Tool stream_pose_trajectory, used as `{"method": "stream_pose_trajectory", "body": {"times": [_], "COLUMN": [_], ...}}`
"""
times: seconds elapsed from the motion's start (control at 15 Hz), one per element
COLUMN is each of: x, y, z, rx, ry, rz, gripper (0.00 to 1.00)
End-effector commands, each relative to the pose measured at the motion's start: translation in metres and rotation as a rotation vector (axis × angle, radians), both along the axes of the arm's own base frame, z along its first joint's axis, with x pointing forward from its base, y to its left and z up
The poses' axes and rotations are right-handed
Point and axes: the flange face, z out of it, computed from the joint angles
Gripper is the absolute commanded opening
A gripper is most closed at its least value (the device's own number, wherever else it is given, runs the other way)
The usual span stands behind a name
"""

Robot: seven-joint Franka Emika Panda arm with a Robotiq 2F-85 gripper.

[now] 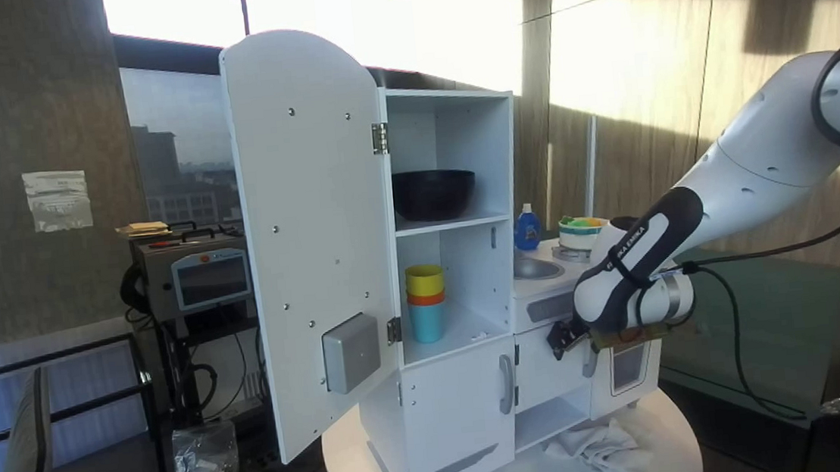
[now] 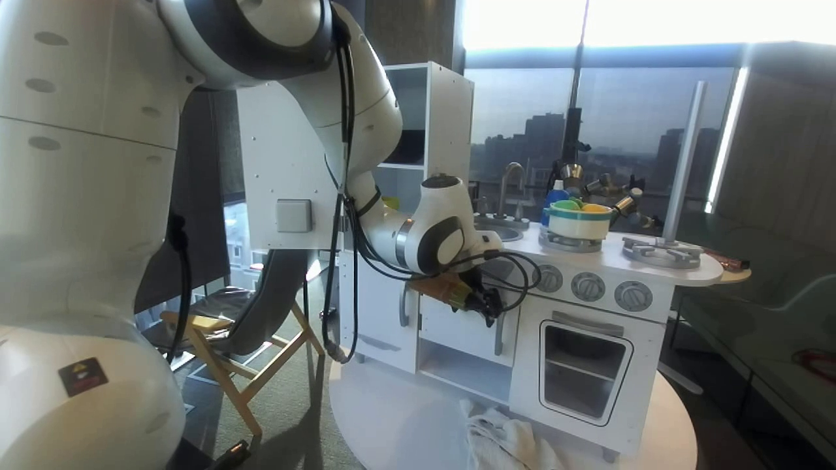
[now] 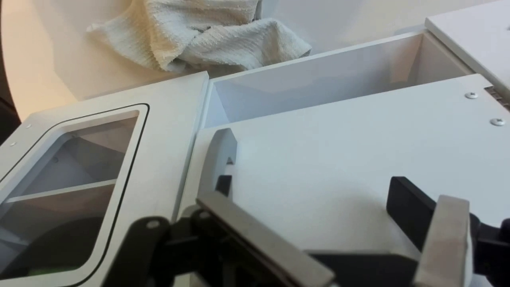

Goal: Open the door of the bottom cabinet on the right then close it.

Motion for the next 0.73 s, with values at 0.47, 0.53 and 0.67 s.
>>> {"method": "stream_pose_trajectory", "body": {"times": [0.47,0.53,0.67], "x": [-0.048,-0.049,-0.050], "y": [-0.004,-0.009,-0.018], "z": [0.118,0.131,0.157], "rx": [0.195,0.188,0.187], "ry": [0.391,0.396,0.381], "rz": [0.131,0.128,0.122], "gripper": [1.00,1.00,1.00]}}
